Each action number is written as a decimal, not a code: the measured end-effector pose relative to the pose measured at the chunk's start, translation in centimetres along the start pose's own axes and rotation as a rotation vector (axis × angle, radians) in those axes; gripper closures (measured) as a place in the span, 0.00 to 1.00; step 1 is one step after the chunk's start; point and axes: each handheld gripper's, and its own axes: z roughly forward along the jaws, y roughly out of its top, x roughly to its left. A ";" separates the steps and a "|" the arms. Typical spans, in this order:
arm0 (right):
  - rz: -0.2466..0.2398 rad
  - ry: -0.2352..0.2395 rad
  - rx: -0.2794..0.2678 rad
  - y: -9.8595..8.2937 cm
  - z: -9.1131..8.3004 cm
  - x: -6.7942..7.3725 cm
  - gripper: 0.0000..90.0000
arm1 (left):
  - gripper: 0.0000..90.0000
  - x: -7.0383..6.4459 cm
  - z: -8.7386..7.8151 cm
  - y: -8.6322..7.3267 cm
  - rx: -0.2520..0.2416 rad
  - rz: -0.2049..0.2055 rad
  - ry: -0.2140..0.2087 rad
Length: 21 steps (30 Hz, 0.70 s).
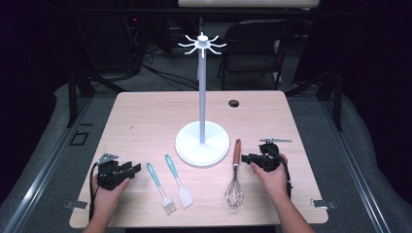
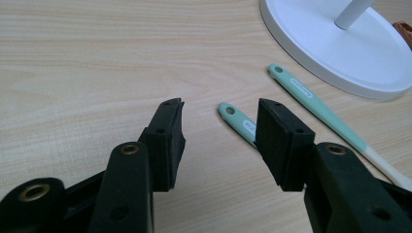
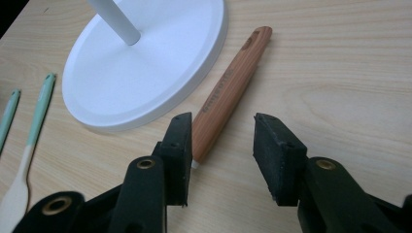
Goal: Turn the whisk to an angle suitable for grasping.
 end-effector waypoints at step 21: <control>0.125 -0.010 0.112 0.5 3.1 1.0 0.63 | 0.58 0.0 0.1 0.0 0.008 0.005 -0.004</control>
